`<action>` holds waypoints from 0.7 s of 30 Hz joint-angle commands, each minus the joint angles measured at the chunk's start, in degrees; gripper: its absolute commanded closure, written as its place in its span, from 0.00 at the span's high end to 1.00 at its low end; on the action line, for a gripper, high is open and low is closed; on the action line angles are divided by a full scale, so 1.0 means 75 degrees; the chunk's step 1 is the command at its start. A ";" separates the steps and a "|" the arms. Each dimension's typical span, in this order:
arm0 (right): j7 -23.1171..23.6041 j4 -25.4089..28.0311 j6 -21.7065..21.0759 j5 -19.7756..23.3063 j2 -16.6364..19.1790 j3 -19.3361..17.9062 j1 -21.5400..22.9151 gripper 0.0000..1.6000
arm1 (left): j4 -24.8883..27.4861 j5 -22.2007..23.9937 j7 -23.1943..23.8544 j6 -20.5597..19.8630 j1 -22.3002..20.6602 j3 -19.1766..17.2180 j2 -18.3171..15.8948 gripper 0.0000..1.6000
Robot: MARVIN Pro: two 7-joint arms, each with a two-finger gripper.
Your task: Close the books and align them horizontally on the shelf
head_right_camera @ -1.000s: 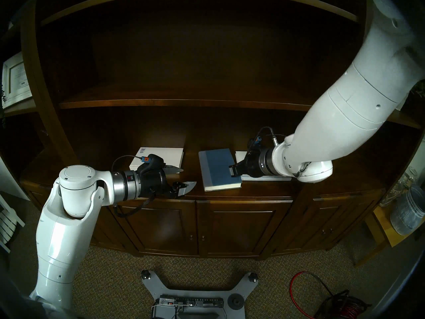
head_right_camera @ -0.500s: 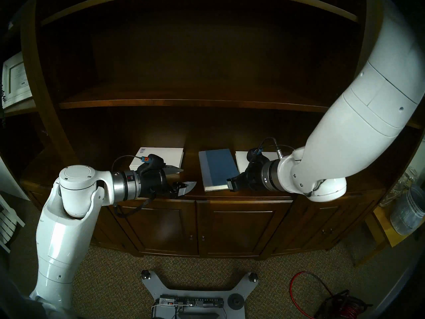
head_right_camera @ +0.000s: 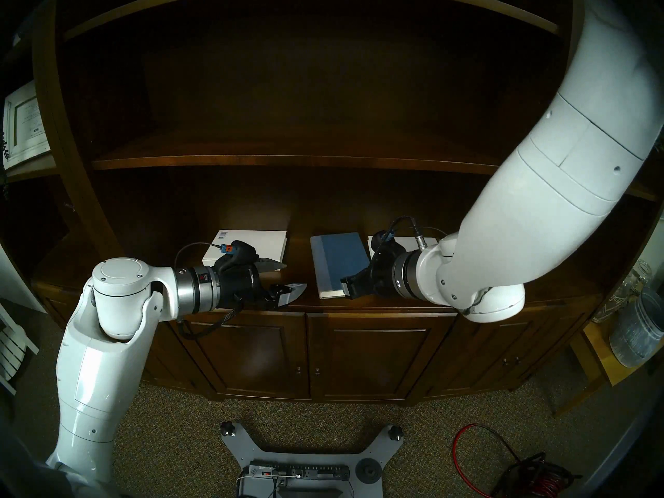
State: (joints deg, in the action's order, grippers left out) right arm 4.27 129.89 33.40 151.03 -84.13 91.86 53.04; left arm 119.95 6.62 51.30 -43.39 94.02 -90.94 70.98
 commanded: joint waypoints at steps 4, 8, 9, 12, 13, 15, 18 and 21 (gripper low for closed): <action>0.0289 0.0400 0.0709 -0.0532 0.0242 0.0764 0.0223 1.00 | 0.0162 0.0011 0.0001 0.0015 -0.0161 -0.0013 0.0009 1.00; 0.0700 0.0754 0.1175 -0.1128 0.0406 0.1284 0.0468 1.00 | 0.0158 0.0012 0.0002 0.0021 -0.0158 -0.0015 0.0010 1.00; 0.0752 0.0753 0.1291 -0.1199 0.0409 0.1353 0.0453 1.00 | 0.0159 0.0011 0.0002 0.0020 -0.0158 -0.0014 0.0010 1.00; 0.0887 0.0726 0.1514 -0.1390 0.0452 0.1522 0.0418 1.00 | 0.0161 0.0010 0.0002 0.0017 -0.0160 -0.0014 0.0010 1.00; 0.0910 0.0719 0.1553 -0.1417 0.0459 0.1547 0.0410 1.00 | 0.0161 0.0010 0.0002 0.0016 -0.0160 -0.0014 0.0010 1.00; 0.0948 0.0708 0.1625 -0.1462 0.0473 0.1588 0.0393 1.00 | 0.0162 0.0010 0.0002 0.0015 -0.0161 -0.0014 0.0010 1.00; 0.0978 0.0700 0.1684 -0.1496 0.0486 0.1618 0.0379 1.00 | 0.0120 0.0008 0.0007 0.0023 -0.0293 0.0073 0.0041 1.00; 0.0997 0.0695 0.1708 -0.1506 0.0490 0.1630 0.0372 1.00 | -0.0052 -0.0021 -0.0022 -0.0063 -0.0609 0.0259 0.0107 1.00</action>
State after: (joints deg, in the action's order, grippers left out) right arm 11.18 135.80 44.10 140.43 -81.21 103.76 54.42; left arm 119.86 6.60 51.31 -43.39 93.91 -90.75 71.03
